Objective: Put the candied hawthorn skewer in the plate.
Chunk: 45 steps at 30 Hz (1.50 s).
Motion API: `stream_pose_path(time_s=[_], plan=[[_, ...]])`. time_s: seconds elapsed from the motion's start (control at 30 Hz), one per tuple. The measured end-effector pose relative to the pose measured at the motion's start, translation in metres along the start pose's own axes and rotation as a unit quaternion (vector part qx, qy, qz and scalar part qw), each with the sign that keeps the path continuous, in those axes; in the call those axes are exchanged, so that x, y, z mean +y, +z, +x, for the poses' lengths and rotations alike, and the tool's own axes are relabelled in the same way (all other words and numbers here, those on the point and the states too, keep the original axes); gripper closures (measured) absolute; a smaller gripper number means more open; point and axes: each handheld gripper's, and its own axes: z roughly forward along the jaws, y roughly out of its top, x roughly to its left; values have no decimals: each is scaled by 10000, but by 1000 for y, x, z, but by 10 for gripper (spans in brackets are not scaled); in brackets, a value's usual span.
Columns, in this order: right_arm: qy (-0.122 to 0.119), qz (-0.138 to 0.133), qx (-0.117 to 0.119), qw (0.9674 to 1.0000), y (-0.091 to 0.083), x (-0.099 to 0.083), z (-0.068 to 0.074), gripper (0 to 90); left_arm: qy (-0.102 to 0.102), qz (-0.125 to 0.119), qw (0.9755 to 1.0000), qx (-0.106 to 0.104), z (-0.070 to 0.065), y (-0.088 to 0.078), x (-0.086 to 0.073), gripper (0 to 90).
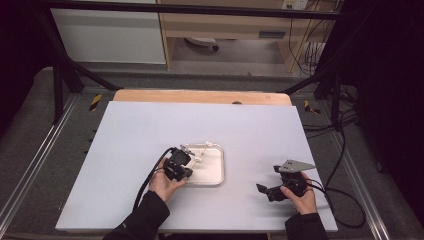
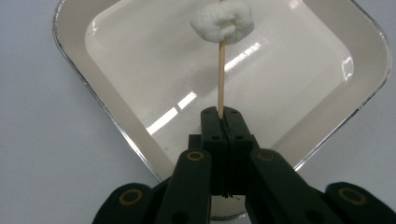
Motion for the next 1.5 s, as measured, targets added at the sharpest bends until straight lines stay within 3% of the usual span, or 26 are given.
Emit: stream_pose_path(time_s=[0.27,0.47,0.7,0.8,0.87,0.9,0.97,1.07,1.17,1.3,1.5], plan=[[5,-24,23,10000,0,0,0,7,22,43,10000,12,0,1,1,878],[16,-18,31,10000,0,0,0,7,110,-56,9999,27,0,-2,1,765],[5,-30,34,10000,0,0,0,7,371,-413,9984,139,3,-17,0,580],[13,-29,30,10000,-1,0,0,7,412,-631,9971,65,6,-26,-2,449],[17,-35,27,10000,-1,0,0,7,417,-733,9964,-34,10,-32,-4,414],[23,-44,34,10000,-1,0,0,7,431,-787,9960,-46,12,-34,-6,341],[24,-43,37,10000,-1,1,0,7,383,-890,9953,-73,16,-39,-9,314],[46,-34,46,10000,-1,1,0,7,303,-987,9945,-145,23,-45,-16,173],[71,-45,46,10000,-2,1,0,6,230,-1081,9936,-247,30,-49,-24,116],[88,-41,47,9999,-2,1,0,6,172,-1264,9916,-223,37,-56,-38,66],[118,-40,52,9999,-2,1,0,6,118,-1582,9872,-160,49,-63,-69,63]])
